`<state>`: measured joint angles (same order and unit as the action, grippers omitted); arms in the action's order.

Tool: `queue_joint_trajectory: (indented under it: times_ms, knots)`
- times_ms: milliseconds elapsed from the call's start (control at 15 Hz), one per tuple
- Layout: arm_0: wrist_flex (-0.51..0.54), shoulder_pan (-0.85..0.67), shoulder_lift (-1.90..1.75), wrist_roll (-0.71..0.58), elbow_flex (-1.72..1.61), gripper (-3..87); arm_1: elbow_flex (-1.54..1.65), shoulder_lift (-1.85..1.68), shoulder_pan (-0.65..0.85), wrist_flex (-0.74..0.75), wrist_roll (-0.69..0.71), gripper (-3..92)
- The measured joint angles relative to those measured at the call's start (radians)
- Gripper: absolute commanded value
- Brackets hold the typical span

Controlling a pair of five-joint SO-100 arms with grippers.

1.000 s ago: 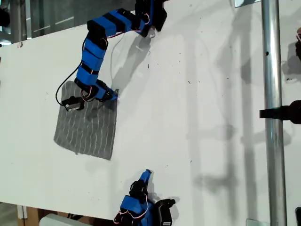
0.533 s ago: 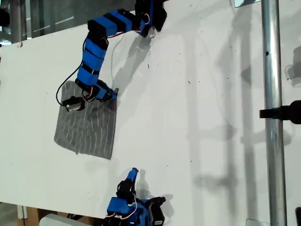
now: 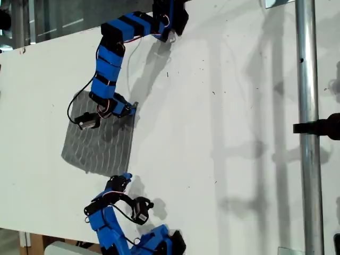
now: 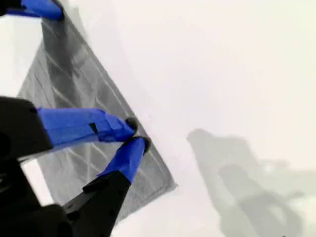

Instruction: Grasp corners of a towel and fold twice.

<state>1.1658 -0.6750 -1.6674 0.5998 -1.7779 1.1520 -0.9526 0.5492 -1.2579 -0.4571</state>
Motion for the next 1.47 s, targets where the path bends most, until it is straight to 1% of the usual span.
queue_joint_trajectory:
  times_ms: [67, 200, 333, 400, 667, 867, 933, 1067, 1133, 1200, 1467]
  knots:
    - [-0.006, -0.057, 0.051, -0.034, 0.054, 33.0, 0.009, -0.005, -0.008, 0.0, 0.0, -0.2]
    - [0.055, -0.101, 0.146, -0.115, 0.186, 36.0, 0.015, -0.023, -0.011, 0.0, 0.0, -0.2]
    - [0.137, -0.138, 0.249, -0.183, 0.345, 34.8, 0.026, -0.041, -0.011, 0.0, 0.0, -0.2]
    - [0.152, -0.166, 0.295, -0.201, 0.41, 33.9, 0.034, -0.048, -0.011, 0.0, 0.0, -0.2]
    - [0.147, -0.23, 0.483, -0.204, 0.494, 32.7, 0.075, -0.086, -0.014, 0.008, 0.0, -0.2]
    - [0.141, -0.236, 0.606, -0.17, 0.522, 30.8, 0.1, -0.133, -0.014, 0.014, 0.0, -0.2]
    - [0.137, -0.242, 0.647, -0.158, 0.535, 28.8, 0.101, -0.147, -0.014, 0.015, -0.002, -0.2]
    - [0.138, -0.255, 0.704, -0.138, 0.575, 17.8, 0.117, -0.166, -0.014, 0.017, -0.009, -0.2]
    - [0.141, -0.255, 0.715, -0.127, 0.583, 9.5, 0.123, -0.173, -0.014, 0.017, -0.009, -0.2]
    - [0.15, -0.255, 0.723, -0.115, 0.595, -2.7, 0.13, -0.179, -0.014, 0.02, -0.009, -0.2]
    - [0.187, -0.232, 0.715, -0.1, 0.595, -2.9, 0.138, -0.184, -0.015, 0.038, -0.011, -0.2]
